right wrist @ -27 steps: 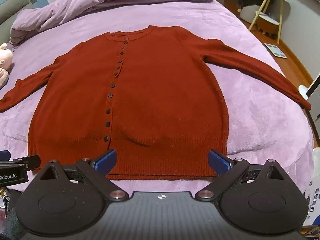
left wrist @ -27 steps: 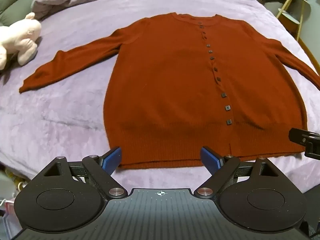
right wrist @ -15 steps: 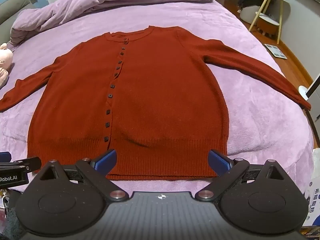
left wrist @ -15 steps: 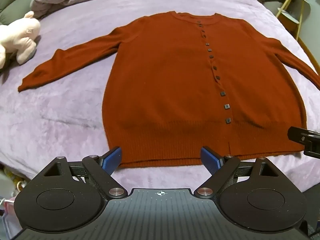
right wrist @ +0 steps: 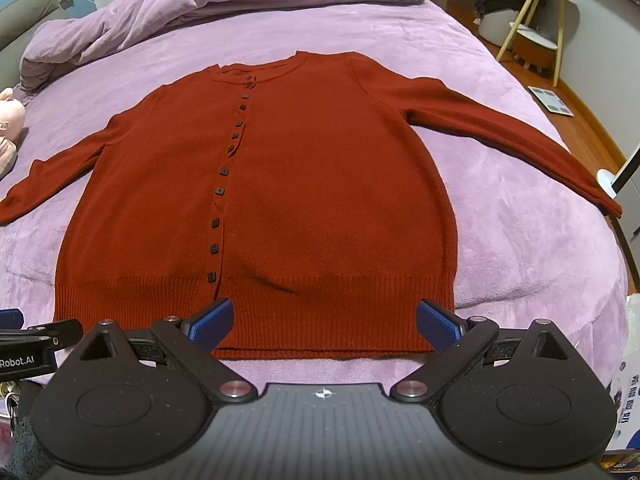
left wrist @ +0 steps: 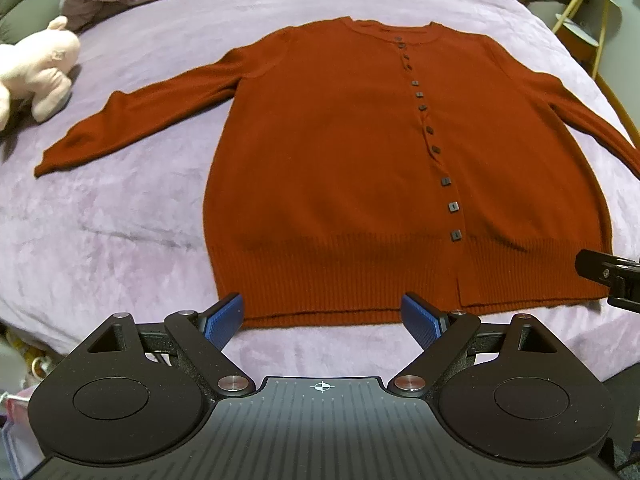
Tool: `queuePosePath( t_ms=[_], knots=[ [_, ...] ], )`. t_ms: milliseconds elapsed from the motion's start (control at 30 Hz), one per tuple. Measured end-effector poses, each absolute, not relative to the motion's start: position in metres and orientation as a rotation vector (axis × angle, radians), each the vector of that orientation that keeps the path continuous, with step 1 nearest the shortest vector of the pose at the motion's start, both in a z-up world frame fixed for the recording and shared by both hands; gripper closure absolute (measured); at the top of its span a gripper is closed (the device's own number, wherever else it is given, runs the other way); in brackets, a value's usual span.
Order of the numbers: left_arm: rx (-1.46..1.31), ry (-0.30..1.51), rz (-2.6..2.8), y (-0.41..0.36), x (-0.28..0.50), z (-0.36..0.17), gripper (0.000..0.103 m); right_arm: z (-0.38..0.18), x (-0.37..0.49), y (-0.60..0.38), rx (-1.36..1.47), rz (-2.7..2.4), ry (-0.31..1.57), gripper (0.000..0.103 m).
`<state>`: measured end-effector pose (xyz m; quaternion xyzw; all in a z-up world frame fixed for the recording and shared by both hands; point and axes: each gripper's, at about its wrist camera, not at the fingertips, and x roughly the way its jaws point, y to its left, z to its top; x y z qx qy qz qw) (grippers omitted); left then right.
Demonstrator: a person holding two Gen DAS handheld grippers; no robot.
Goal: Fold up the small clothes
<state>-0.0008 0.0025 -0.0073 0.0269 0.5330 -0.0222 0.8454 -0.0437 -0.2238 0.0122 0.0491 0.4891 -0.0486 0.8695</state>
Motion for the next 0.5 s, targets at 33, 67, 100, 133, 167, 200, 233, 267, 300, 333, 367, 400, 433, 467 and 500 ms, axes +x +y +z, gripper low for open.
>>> queuePosePath(
  t_ms=[33, 67, 100, 133, 167, 200, 233, 267, 300, 333, 367, 400, 433, 467, 500],
  knots=[
    [0.055, 1.126, -0.046, 0.0028, -0.0012, -0.0077, 0.013, 0.0122, -0.044, -0.2237, 0.103, -0.102, 1.022, 0.005],
    [0.055, 1.128, -0.046, 0.0033, -0.0015, -0.0079, 0.013, 0.0122, -0.0441, -0.2239, 0.104, -0.103, 1.022, 0.005],
    [0.055, 1.128, -0.045, 0.0034, -0.0016, -0.0077, 0.013, 0.0121, -0.0443, -0.2241, 0.105, -0.103, 1.022, 0.005],
    [0.055, 1.128, -0.045, 0.0036, -0.0015, -0.0076, 0.013, 0.0119, -0.0444, -0.2245, 0.106, -0.103, 1.022, 0.005],
    [0.055, 1.129, -0.046, 0.0038, -0.0014, -0.0076, 0.013, 0.0118, -0.0442, -0.2245, 0.106, -0.103, 1.022, 0.005],
    [0.055, 1.129, -0.046, 0.004, -0.0016, -0.0078, 0.013, 0.0118, -0.0443, -0.2247, 0.105, -0.102, 1.021, 0.005],
    [0.054, 1.129, -0.046, 0.0042, -0.002, -0.0079, 0.013, 0.0118, -0.0444, -0.2245, 0.105, -0.103, 1.022, 0.005],
    [0.054, 1.129, -0.046, 0.0044, -0.0016, -0.0079, 0.013, 0.0118, -0.0444, -0.2245, 0.106, -0.102, 1.021, 0.005],
    [0.053, 1.13, -0.047, 0.0043, -0.0018, -0.0079, 0.013, 0.0117, -0.0445, -0.2248, 0.106, -0.102, 1.02, 0.005],
    [0.053, 1.131, -0.047, 0.0041, -0.0021, -0.0079, 0.013, 0.0108, -0.0449, -0.2248, 0.107, -0.103, 1.02, 0.005],
    [0.053, 1.132, -0.048, 0.0042, -0.0021, -0.0081, 0.013, 0.011, -0.0449, -0.2247, 0.107, -0.103, 1.02, 0.005],
    [0.054, 1.132, -0.048, 0.004, -0.0025, -0.0081, 0.013, 0.0107, -0.0451, -0.2251, 0.107, -0.103, 1.019, 0.005],
    [0.055, 1.132, -0.047, 0.0042, -0.0023, -0.0078, 0.013, 0.0111, -0.0448, -0.2249, 0.106, -0.102, 1.02, 0.005],
    [0.056, 1.133, -0.046, 0.0039, -0.002, -0.0074, 0.013, 0.0112, -0.0448, -0.2249, 0.107, -0.103, 1.02, 0.005],
    [0.055, 1.134, -0.045, 0.0038, -0.0021, -0.0074, 0.013, 0.0109, -0.045, -0.2253, 0.107, -0.103, 1.019, 0.005]
  ],
)
